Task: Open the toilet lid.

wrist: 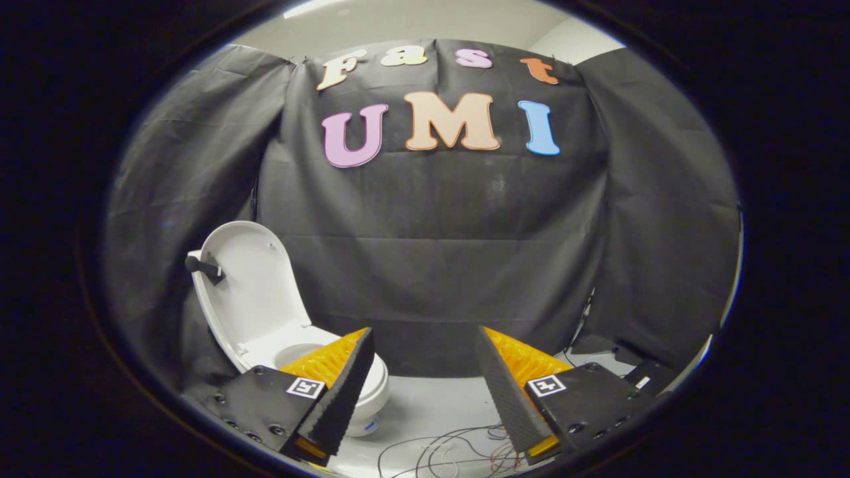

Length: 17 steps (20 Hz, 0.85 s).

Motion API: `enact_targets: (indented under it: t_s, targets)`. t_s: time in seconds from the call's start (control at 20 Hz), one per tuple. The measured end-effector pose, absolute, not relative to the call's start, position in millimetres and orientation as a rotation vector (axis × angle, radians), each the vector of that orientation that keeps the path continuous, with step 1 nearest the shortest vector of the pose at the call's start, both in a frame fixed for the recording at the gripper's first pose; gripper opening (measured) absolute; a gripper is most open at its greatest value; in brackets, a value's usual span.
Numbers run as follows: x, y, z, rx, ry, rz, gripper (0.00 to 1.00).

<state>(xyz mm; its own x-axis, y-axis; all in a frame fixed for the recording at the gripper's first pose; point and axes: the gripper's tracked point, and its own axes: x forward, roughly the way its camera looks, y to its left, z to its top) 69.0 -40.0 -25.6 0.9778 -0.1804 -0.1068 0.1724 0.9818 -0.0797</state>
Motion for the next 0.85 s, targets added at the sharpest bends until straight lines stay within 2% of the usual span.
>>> enact_targets:
  t_s: [0.35,0.85]
  targets:
    - [58,-46,-19,-0.029,0.136,-0.182,0.95]
    - [44,-12,-20,0.019,0.125,-0.029,0.93]
